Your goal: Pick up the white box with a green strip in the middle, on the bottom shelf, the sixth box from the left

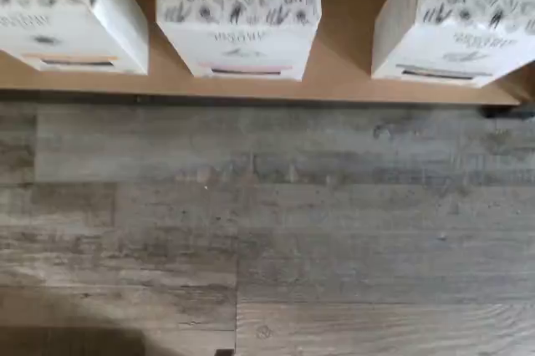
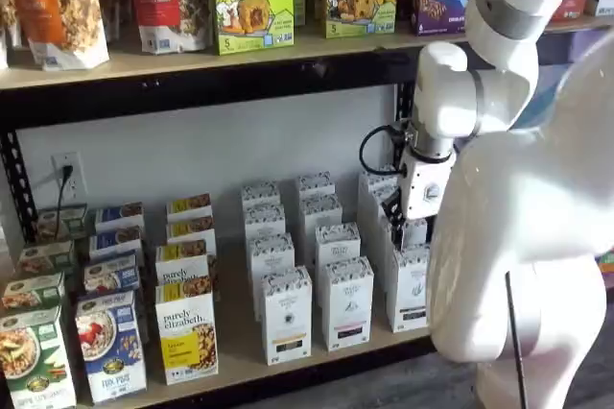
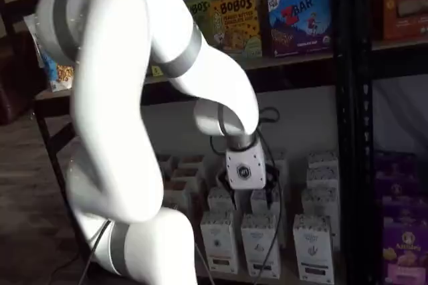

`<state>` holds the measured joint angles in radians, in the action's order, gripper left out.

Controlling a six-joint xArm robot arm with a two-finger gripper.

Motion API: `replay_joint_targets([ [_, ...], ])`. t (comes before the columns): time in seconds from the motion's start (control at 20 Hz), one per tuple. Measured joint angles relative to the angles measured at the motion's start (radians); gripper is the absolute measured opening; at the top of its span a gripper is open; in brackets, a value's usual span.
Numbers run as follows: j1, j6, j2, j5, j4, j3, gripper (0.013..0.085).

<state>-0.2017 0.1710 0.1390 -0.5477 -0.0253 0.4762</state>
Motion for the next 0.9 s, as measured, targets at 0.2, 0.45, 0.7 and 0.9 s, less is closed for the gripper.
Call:
replay_joint_targets([
  [0.2, 0.006, 0.056, -0.126, 0.111, 0.068, 0.022, 0.085],
  [0.45, 0.003, 0.04, -0.333, 0.203, 0.045, 0.108, 0.085],
  [0.7, -0.021, 0.012, -0.512, 0.245, -0.01, 0.222, 0.085],
  [0.9, -0.043, -0.025, -0.633, 0.277, -0.073, 0.327, 0.085],
])
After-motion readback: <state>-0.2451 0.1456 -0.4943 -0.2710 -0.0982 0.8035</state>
